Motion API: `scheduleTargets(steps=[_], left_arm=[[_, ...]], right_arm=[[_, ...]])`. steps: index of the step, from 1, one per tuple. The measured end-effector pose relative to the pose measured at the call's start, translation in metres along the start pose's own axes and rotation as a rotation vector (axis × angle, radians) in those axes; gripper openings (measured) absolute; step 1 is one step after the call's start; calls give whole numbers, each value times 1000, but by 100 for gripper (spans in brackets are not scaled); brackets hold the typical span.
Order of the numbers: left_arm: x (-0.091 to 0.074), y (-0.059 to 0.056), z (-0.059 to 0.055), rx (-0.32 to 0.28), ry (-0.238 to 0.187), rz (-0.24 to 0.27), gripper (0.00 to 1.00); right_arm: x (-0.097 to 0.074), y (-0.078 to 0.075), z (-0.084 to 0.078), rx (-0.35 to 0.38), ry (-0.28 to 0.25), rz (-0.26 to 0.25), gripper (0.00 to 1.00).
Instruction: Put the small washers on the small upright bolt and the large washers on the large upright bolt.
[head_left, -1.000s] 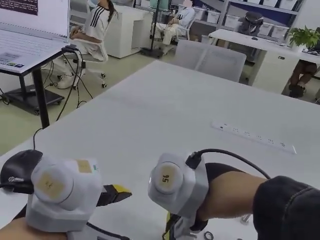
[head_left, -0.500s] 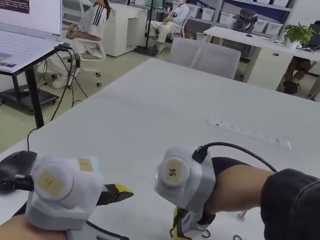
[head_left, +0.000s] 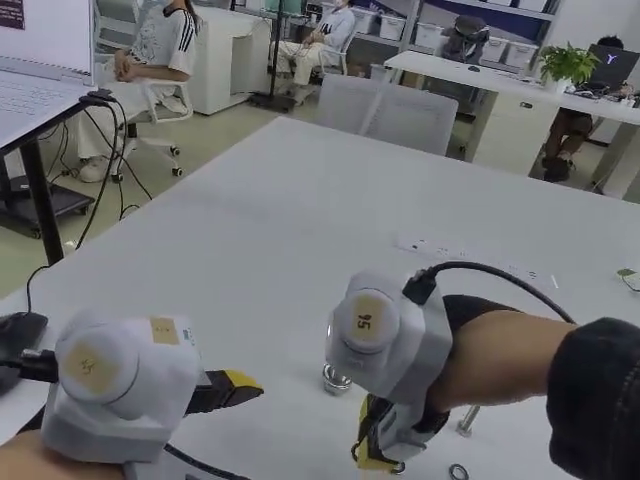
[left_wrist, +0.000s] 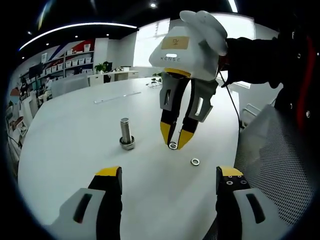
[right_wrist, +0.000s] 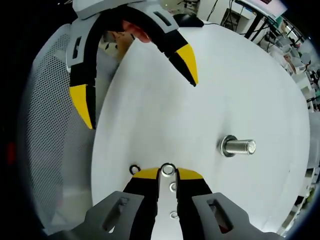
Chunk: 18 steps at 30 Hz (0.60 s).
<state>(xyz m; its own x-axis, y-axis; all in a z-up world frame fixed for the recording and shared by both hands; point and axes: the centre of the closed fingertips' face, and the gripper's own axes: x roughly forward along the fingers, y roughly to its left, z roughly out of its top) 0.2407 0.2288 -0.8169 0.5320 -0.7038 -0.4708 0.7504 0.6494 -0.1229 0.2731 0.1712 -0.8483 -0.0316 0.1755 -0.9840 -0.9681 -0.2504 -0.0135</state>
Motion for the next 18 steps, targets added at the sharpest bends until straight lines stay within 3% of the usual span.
scheduleTargets(steps=[18], left_arm=[[11,-2,13,21,-7,-51,77]], right_arm=[[-41,0,-23,76,-28,-37,13]])
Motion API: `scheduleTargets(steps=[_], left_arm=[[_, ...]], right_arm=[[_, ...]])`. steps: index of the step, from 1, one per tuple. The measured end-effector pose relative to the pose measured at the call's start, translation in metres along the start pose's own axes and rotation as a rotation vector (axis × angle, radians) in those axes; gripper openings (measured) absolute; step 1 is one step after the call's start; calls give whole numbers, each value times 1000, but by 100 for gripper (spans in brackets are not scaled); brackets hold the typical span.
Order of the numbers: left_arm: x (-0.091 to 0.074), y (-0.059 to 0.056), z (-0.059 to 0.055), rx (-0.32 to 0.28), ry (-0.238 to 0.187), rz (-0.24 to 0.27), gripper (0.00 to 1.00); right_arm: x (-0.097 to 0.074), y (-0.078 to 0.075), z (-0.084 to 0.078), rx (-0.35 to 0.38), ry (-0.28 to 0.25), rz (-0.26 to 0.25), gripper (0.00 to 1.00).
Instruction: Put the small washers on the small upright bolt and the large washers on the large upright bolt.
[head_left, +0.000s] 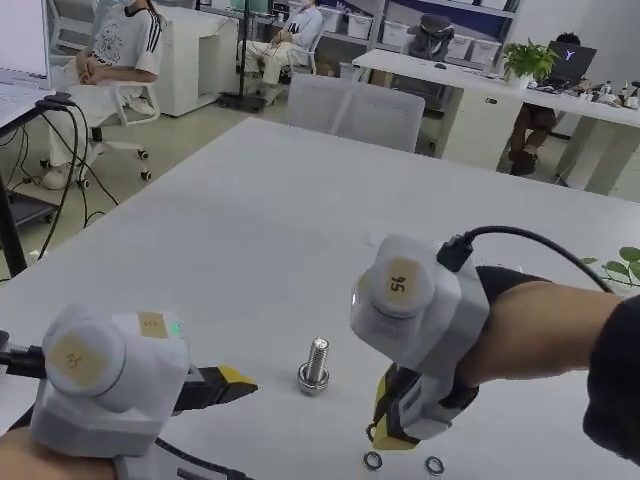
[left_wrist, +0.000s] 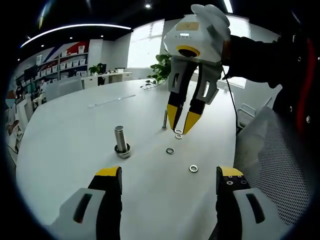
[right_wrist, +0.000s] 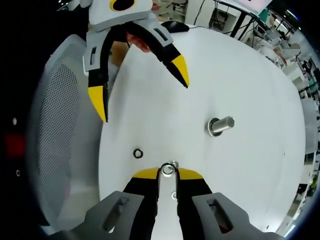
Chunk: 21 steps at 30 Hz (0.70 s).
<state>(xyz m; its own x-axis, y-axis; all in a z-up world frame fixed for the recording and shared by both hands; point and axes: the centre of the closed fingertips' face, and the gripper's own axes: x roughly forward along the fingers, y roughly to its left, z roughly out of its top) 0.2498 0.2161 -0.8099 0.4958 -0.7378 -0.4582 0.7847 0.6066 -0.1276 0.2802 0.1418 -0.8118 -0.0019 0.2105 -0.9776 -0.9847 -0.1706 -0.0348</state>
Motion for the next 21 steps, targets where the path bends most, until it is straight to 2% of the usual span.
scheduleTargets(steps=[12,21], left_arm=[[7,-2,2,9,9,-28,77],[10,0,3,16,12,-35,77]], right_arm=[[-39,-11,-20,51,-23,-46,13],[-61,-34,-44,96,-8,-93,13]])
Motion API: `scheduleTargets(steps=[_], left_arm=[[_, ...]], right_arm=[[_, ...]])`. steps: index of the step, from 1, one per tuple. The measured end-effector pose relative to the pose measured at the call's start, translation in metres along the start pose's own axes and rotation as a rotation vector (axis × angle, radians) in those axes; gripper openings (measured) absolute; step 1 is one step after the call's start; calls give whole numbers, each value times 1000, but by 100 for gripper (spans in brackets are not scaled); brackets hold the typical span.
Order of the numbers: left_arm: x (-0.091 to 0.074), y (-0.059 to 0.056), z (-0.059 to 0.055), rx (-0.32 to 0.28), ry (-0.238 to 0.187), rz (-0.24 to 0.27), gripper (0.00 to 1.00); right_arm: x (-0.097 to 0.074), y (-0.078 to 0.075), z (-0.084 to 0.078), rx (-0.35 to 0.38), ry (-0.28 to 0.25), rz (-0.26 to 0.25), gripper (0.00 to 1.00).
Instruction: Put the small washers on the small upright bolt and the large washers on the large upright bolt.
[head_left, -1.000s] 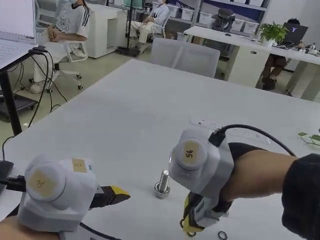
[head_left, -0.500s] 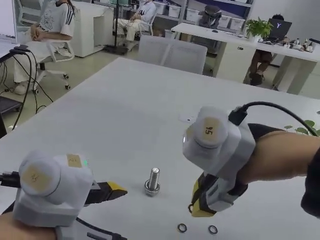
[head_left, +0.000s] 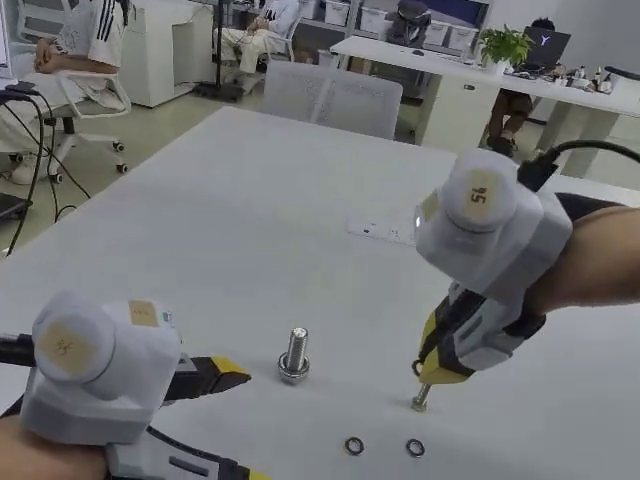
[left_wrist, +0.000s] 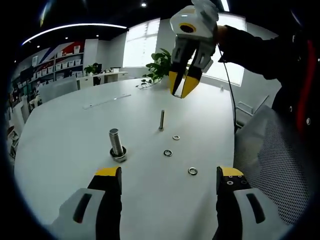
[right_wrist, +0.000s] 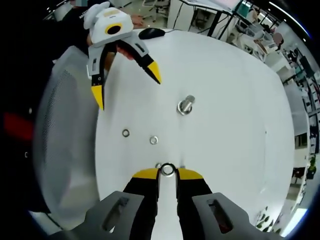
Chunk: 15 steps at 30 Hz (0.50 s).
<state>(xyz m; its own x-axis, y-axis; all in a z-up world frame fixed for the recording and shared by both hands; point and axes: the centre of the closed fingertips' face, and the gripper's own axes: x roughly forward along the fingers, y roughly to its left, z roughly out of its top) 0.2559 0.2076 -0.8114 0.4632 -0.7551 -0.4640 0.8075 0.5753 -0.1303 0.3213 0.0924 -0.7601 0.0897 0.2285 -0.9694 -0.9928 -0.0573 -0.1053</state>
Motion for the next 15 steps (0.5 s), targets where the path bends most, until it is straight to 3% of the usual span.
scheduleTargets(steps=[4,9,15], left_arm=[[1,1,1,-3,-3,-3,77],[1,1,0,-4,0,-4,77],[2,1,-2,-9,4,-3,77]], right_arm=[[-4,-10,-9,18,8,-15,13],[4,-23,-23,39,30,-21,13],[14,-26,-28,58,33,-4,13]])
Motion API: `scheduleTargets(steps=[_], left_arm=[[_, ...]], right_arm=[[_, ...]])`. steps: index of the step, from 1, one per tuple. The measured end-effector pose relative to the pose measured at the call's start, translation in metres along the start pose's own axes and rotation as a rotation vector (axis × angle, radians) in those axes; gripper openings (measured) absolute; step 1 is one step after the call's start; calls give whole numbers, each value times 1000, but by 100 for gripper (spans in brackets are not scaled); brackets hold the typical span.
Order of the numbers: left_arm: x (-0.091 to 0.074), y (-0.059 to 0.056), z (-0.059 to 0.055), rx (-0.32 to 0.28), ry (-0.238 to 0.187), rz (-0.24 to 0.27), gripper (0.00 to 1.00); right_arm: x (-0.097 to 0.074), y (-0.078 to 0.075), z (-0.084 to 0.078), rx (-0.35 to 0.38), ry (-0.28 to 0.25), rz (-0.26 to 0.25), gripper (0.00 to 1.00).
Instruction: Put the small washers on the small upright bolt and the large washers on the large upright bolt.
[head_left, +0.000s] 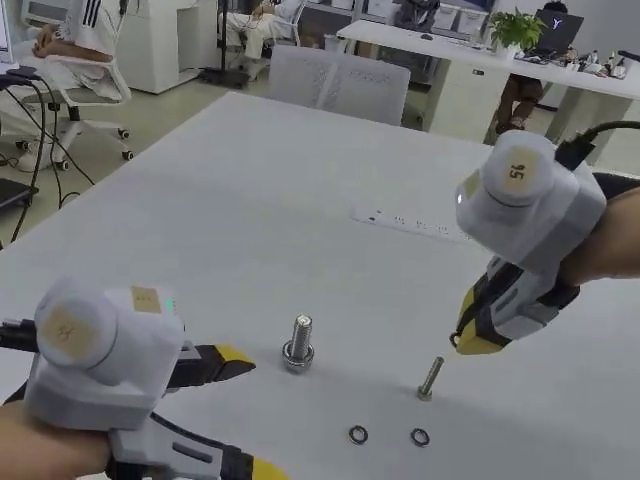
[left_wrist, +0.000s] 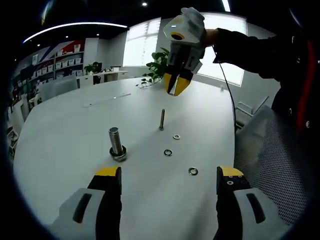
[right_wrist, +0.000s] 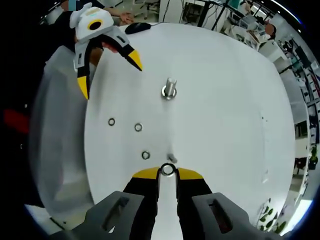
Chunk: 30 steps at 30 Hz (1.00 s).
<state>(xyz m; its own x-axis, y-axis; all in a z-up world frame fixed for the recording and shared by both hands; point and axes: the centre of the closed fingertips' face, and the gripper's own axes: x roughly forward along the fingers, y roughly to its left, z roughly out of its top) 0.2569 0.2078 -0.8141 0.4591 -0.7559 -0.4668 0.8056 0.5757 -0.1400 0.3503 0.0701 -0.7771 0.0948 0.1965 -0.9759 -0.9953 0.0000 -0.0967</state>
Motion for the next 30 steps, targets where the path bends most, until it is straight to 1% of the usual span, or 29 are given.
scheduleTargets(steps=[2,5,7,19,30], left_arm=[[0,0,-1,-3,2,0,77],[1,1,-2,-7,4,1,77],[1,1,-3,-8,4,1,77],[3,2,-6,-18,11,0,77],[4,2,-7,-27,13,1,77]], right_arm=[[5,-3,-1,-2,7,4,13],[10,-4,-2,-2,6,17,13],[14,-8,-3,-2,11,21,13],[34,-10,-8,-14,28,47,13],[38,-5,-6,-19,30,67,13]])
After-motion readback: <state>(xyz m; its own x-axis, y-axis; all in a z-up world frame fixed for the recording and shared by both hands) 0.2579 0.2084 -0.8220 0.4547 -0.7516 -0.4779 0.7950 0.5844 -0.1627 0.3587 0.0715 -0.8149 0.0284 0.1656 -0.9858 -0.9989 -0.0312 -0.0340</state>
